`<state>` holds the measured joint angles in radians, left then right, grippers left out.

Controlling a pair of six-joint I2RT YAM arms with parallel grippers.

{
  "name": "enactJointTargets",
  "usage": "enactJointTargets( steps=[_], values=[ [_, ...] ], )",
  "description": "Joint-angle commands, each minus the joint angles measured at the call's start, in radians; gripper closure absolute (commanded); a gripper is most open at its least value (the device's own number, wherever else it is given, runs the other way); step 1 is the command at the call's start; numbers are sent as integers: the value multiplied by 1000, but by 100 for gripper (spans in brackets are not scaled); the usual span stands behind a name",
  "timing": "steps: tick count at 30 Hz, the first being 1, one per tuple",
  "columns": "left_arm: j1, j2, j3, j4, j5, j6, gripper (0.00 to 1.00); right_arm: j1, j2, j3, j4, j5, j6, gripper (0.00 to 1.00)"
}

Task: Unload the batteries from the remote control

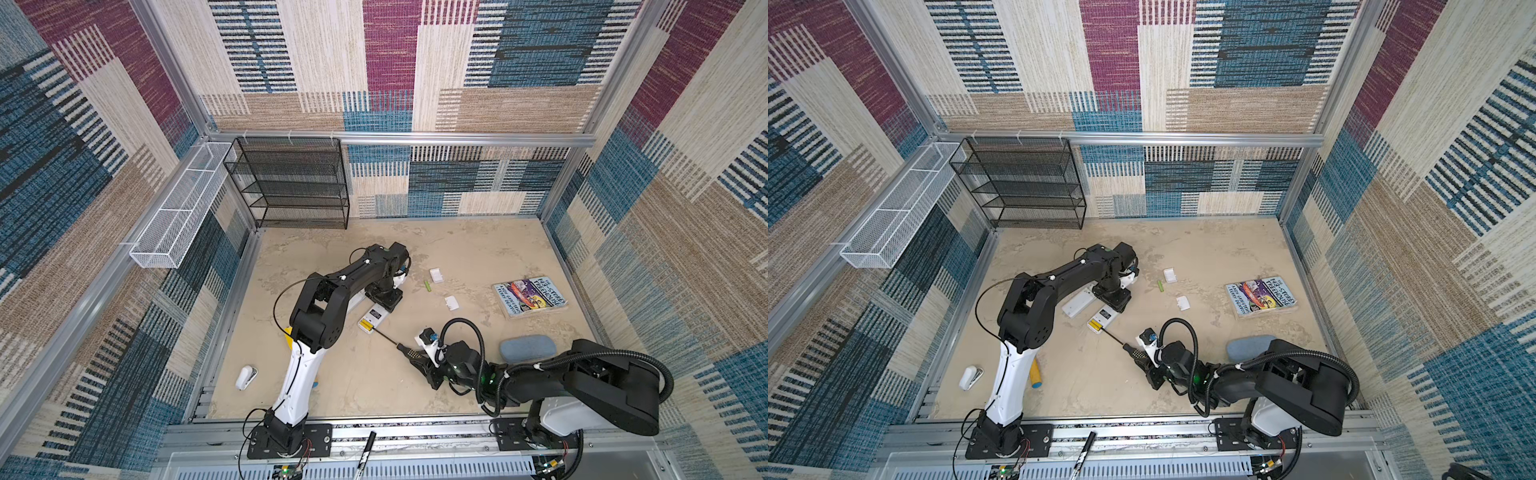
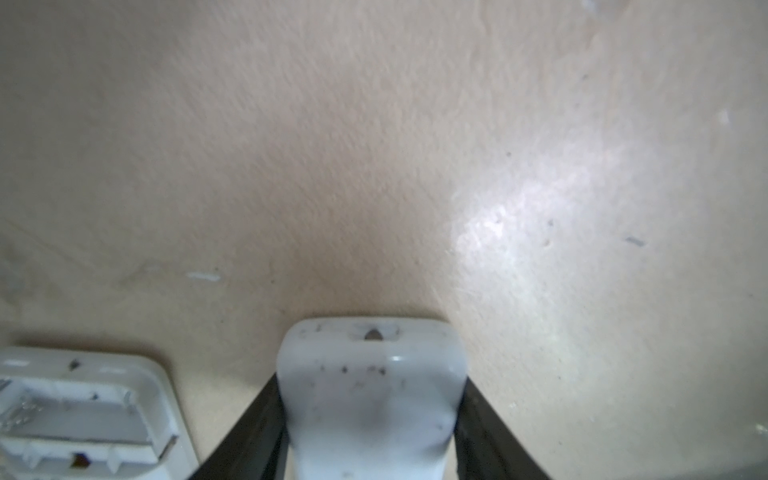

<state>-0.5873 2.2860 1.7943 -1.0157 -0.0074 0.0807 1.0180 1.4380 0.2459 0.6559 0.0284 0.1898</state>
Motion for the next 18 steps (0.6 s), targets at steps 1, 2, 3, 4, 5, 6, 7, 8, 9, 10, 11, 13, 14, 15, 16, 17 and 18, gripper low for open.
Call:
enactJointTargets(
  steps=[1,2,3,4,5,6,7,8,9,10,11,13,14,15,16,17,18],
  values=[
    [-6,121,-44,-14,20,-47,68,-1,11,9,60,45,-13,100],
    [-6,121,-44,-14,21,-47,68,-2,18,13,63,41,-16,100],
    [-6,121,-44,-14,21,-47,68,-1,20,15,67,41,-18,100],
    [-6,121,-46,-14,22,-47,68,-1,21,14,71,40,-19,100],
    [-6,122,-46,-13,21,-47,68,-1,17,8,86,41,-20,100],
    [-6,121,-47,-14,22,-47,68,-2,12,3,95,44,-21,100],
    [-6,121,-47,-14,21,-45,68,-1,5,-1,100,47,-26,100],
    [-6,121,-46,-14,21,-44,68,-2,-1,-5,106,49,-28,100],
    [-6,121,-46,-14,20,-44,68,-1,-4,-5,110,50,-34,100],
    [-6,121,-44,-15,20,-44,68,-2,-5,-5,115,48,-40,100],
    [-6,121,-42,-17,20,-44,68,-1,-6,-5,121,46,-46,100],
    [-6,121,-37,-22,20,-44,68,-2,-7,-7,137,43,-56,100],
    [-6,121,-35,-22,20,-44,68,-2,-7,-3,136,48,-60,100],
    [-6,121,-33,-24,21,-44,68,-2,-5,1,132,47,-63,100],
    [-6,121,-31,-24,22,-44,69,-2,-5,0,137,43,-66,100],
    [-6,121,-30,-25,23,-44,68,-2,-7,-3,144,42,-66,100],
    [-6,121,-29,-26,23,-44,68,-2,-8,-5,147,43,-63,100]
  ],
)
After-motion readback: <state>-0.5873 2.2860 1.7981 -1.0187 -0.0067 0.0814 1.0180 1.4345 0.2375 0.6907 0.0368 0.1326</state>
